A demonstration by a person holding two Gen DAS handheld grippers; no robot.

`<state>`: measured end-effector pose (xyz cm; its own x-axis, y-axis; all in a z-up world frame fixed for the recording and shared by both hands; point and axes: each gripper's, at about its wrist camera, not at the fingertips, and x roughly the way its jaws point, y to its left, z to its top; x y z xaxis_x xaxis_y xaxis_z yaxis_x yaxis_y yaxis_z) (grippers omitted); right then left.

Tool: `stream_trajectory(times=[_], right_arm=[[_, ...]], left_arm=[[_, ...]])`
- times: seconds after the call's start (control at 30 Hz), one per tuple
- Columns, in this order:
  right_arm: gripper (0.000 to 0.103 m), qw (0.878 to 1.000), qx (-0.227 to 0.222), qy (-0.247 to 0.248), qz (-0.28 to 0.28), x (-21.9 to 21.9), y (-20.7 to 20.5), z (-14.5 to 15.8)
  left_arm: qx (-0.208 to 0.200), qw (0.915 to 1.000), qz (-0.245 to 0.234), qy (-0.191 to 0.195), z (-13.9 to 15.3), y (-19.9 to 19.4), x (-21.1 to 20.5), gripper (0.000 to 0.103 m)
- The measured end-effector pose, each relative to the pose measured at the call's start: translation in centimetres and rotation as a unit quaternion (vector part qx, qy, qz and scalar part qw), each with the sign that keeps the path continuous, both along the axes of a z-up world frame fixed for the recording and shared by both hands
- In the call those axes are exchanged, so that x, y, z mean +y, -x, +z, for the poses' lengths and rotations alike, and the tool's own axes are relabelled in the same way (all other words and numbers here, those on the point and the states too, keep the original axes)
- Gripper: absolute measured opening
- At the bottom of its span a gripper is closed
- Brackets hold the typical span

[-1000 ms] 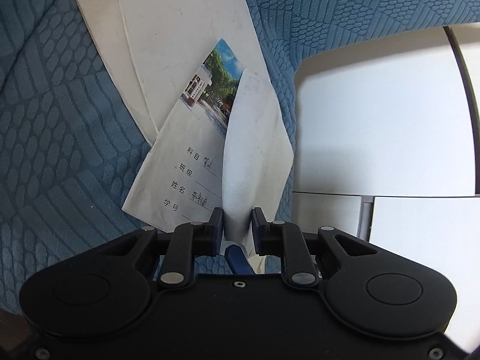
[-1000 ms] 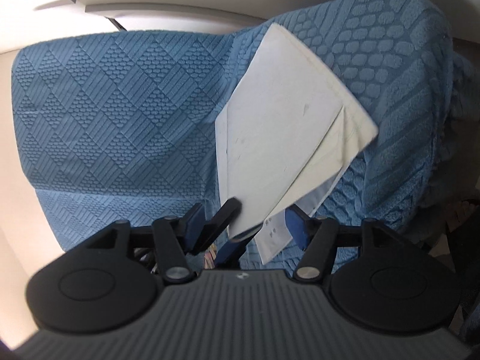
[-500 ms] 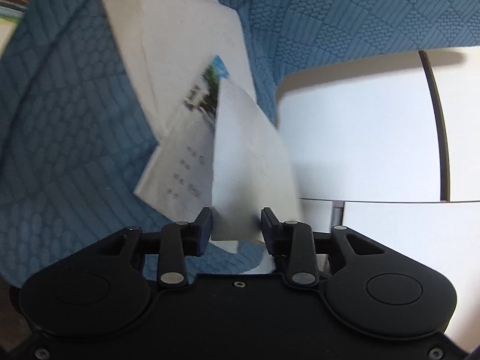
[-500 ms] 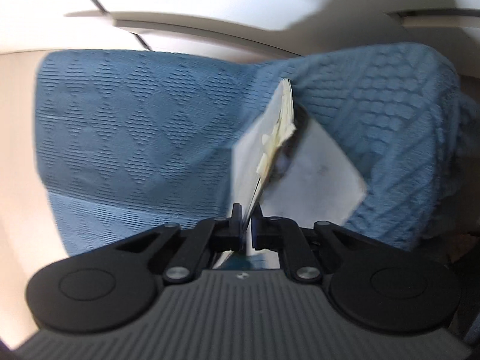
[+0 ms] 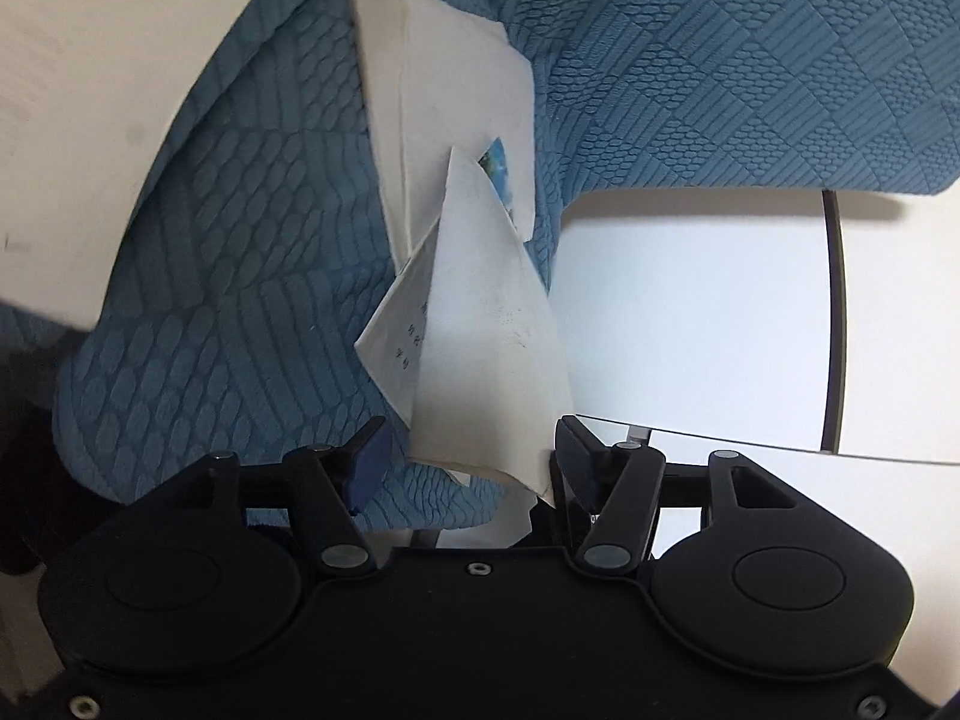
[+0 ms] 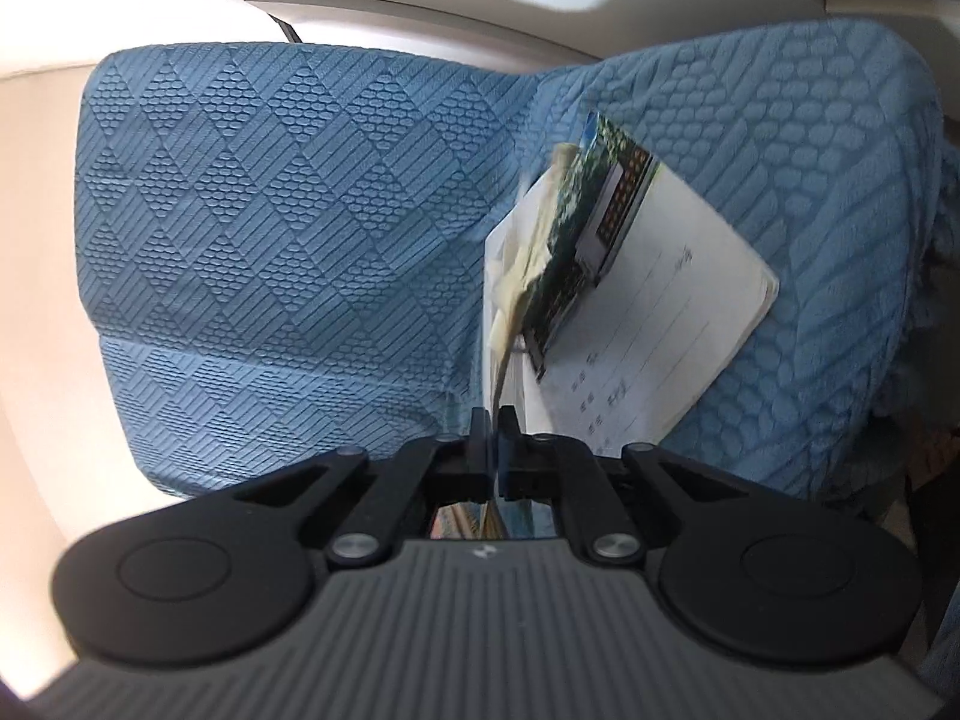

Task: Organize objects
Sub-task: 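Lift the white papers and carry them toward the book stack with both grippers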

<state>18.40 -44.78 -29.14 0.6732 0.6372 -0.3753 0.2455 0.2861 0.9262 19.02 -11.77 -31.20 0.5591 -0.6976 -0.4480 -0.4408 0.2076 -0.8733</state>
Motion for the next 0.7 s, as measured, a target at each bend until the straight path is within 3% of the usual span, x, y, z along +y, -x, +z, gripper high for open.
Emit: stream_trajectory(times=[0.13, 0.23, 0.3, 0.47, 0.7], right_arm=[[0.005, 1.000, 0.014, 0.006, 0.005, 0.5, 0.7, 0.6], [0.005, 1.000, 0.014, 0.012, 0.009, 0.9, 1.1, 1.4], [0.005, 1.000, 0.016, 0.022, 0.013, 1.3, 1.2, 2.0], [0.005, 0.997, 0.012, 0.075, 0.033, 2.0, 1.1, 4.0], [0.008, 0.989, 0.002, 0.138, 0.060, 3.6, 0.7, 6.4]], left_arm=[[0.007, 0.9997, 0.010, 0.022, -1.1, 0.7, -0.2, 0.053], [-0.001, 0.9986, 0.030, 0.043, -1.2, 1.0, 0.2, 0.043], [-0.002, 0.9989, 0.030, 0.036, -0.7, 1.0, 0.4, 0.029], [-0.003, 0.9987, 0.034, 0.039, 0.1, 1.4, 1.1, 0.019], [-0.026, 0.9994, 0.023, -0.002, 3.5, 1.8, 2.8, 0.014]])
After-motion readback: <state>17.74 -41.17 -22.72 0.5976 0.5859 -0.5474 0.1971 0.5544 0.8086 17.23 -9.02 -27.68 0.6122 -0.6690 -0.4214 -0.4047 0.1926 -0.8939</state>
